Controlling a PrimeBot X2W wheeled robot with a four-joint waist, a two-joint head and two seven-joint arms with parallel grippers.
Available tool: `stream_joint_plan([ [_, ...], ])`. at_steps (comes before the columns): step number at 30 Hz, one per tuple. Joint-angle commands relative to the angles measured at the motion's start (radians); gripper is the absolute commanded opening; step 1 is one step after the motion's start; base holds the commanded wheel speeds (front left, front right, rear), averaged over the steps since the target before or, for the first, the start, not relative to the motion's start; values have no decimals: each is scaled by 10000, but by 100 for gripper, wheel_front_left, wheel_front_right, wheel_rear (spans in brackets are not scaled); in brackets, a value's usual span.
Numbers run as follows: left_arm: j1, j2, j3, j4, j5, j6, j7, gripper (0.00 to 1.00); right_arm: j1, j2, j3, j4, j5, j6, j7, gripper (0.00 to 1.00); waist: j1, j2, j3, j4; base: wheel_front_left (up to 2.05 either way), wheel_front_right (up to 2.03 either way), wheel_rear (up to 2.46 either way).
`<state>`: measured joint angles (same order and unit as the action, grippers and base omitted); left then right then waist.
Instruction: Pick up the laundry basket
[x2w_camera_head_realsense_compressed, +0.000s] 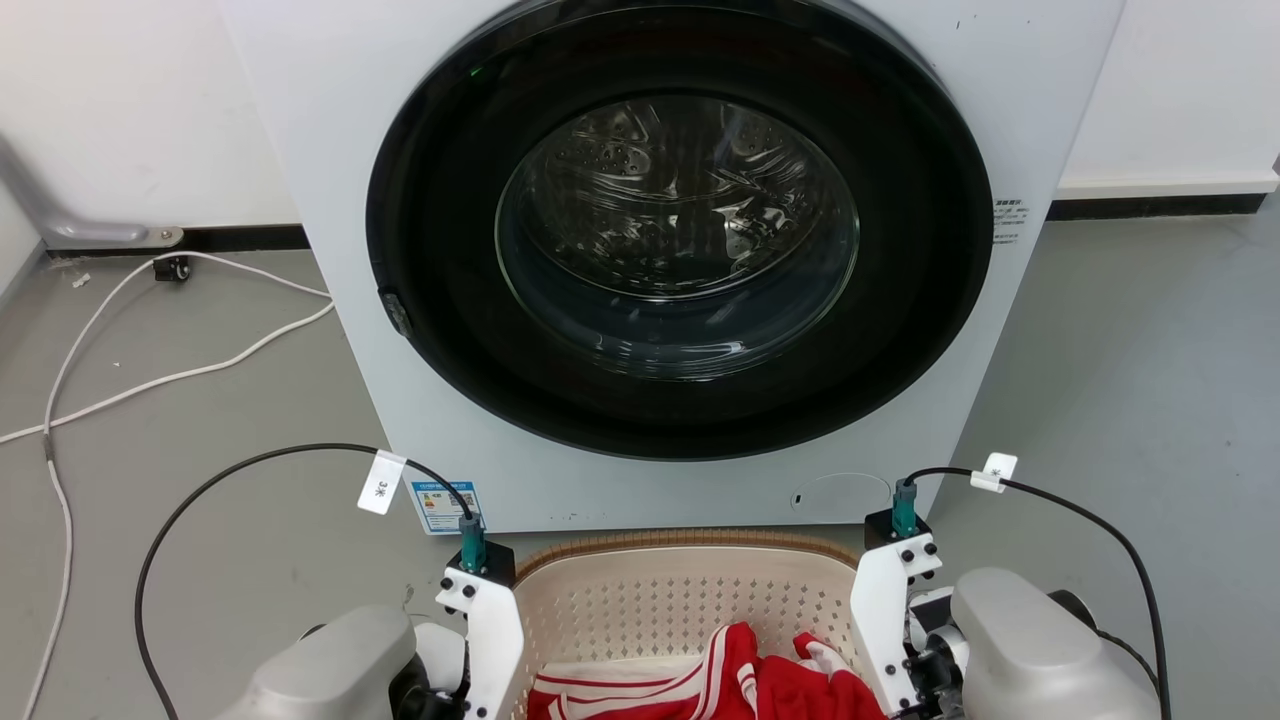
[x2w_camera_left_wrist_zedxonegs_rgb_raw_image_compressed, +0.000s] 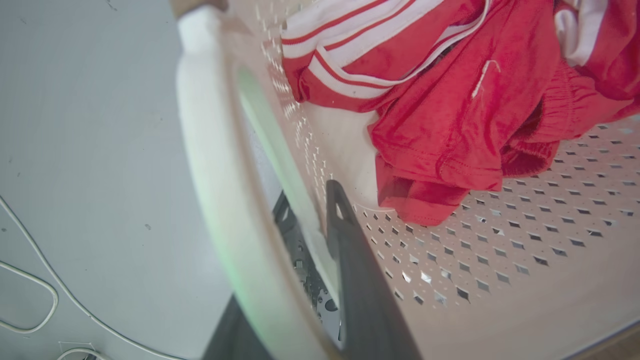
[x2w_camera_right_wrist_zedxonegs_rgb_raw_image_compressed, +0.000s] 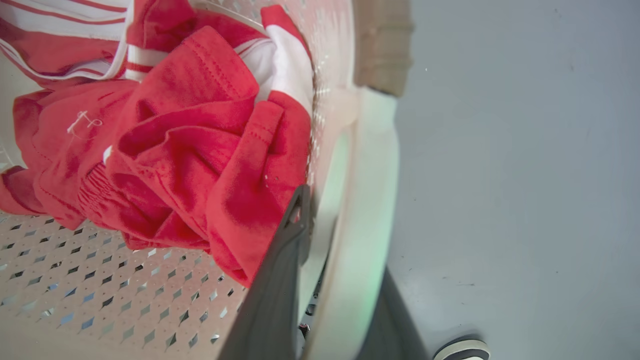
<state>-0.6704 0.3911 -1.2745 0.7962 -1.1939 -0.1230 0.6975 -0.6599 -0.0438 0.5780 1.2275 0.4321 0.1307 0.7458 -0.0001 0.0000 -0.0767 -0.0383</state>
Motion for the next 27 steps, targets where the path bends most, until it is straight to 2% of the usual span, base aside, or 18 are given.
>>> stream_joint_plan([
  [1,88,-26,-82,-34,119,-126,51,0,-63,-117,120,20,-44,0,-91,0,1,0,3,11,0,0,0],
  [27,-117,-105,-90,52,39,-125,-22,0,-256,-96,640,174,459,2,-140,0,1,0,71,41,0,0,0],
])
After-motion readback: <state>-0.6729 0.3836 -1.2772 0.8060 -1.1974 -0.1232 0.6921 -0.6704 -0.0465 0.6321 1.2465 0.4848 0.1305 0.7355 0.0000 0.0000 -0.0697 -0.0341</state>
